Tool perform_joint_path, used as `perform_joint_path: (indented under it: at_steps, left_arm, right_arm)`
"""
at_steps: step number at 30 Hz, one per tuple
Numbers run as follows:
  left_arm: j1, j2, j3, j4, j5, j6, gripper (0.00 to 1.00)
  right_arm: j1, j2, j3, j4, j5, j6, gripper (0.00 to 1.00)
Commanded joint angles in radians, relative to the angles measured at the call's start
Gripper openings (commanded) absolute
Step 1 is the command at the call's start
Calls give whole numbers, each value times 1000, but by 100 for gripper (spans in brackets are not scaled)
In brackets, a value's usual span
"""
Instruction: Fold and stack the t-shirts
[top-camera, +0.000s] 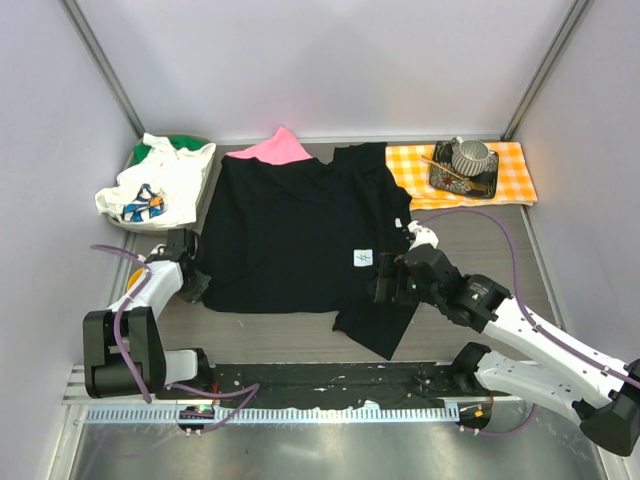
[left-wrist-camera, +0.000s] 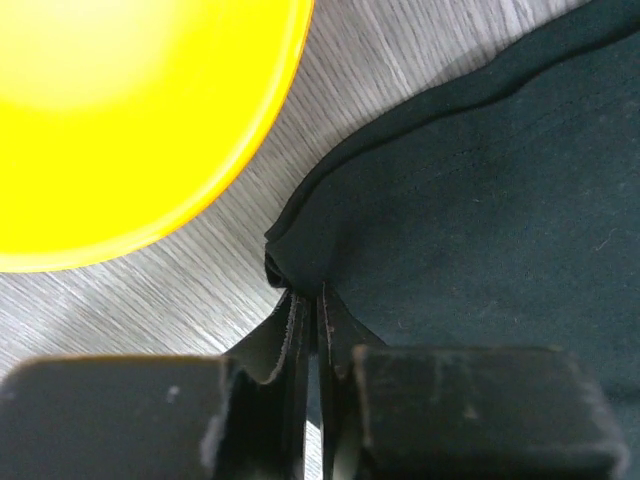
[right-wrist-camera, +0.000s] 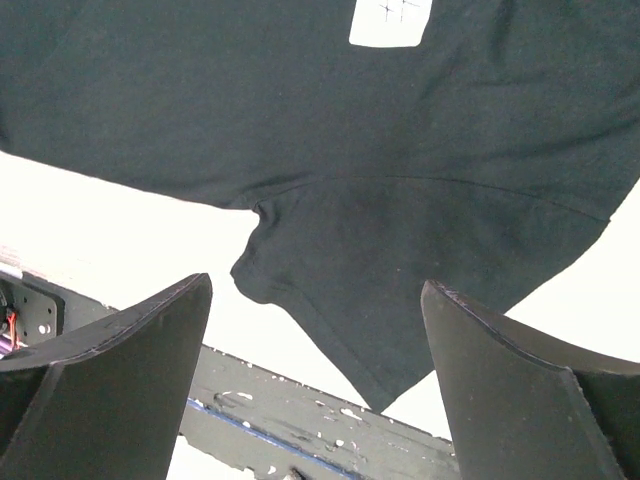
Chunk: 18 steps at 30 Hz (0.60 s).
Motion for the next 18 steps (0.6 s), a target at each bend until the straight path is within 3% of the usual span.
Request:
perform_joint_path:
  at_steps: [1,7,18]
  left_arm:
    - [6,14,-55,57,108,-2,3]
    - [6,-63,-46,44,135,13,0]
    - [6,-144,-44,28,165,53,0]
  right_arm:
    - [8,-30,-29,-23,-91,13,91]
    - [56,-53,-121,-46,-223,66,88]
    - [119,-39,-264,-89,-175,212,79]
